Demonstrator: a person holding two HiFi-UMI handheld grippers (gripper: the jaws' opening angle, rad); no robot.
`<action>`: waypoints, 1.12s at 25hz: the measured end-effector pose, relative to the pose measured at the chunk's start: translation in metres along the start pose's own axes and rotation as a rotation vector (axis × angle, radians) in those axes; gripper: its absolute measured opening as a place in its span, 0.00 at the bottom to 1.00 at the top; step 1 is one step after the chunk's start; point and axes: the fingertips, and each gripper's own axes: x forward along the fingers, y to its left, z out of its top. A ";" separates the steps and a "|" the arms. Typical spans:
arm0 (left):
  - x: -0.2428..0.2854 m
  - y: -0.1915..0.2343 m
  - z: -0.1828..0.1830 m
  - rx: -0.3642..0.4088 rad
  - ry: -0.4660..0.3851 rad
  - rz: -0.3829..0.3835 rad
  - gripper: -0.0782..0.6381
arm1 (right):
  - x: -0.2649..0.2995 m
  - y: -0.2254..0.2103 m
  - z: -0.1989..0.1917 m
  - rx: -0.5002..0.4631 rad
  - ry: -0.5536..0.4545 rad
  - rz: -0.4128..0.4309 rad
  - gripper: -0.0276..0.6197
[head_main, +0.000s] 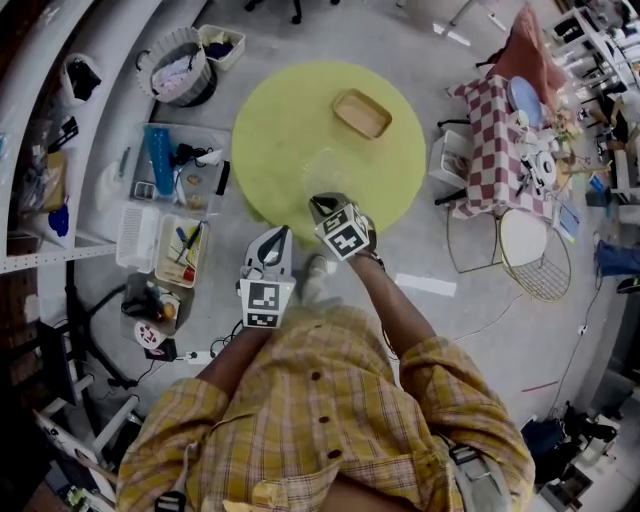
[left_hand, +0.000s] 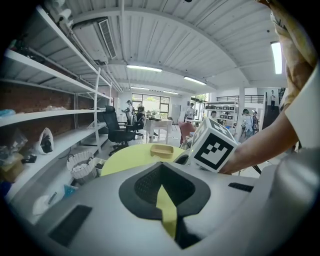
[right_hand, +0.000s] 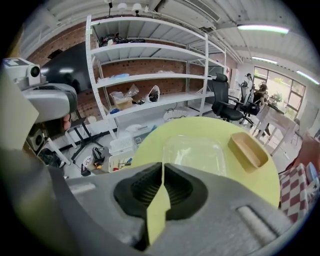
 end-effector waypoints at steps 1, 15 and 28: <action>0.000 -0.001 0.000 0.000 -0.003 -0.002 0.11 | -0.003 0.000 0.001 0.014 -0.015 -0.004 0.06; -0.011 -0.016 0.008 0.015 -0.029 -0.014 0.11 | -0.054 0.013 0.021 0.175 -0.227 -0.027 0.06; -0.019 -0.026 0.018 0.033 -0.060 -0.018 0.11 | -0.097 0.032 0.034 0.186 -0.351 -0.040 0.06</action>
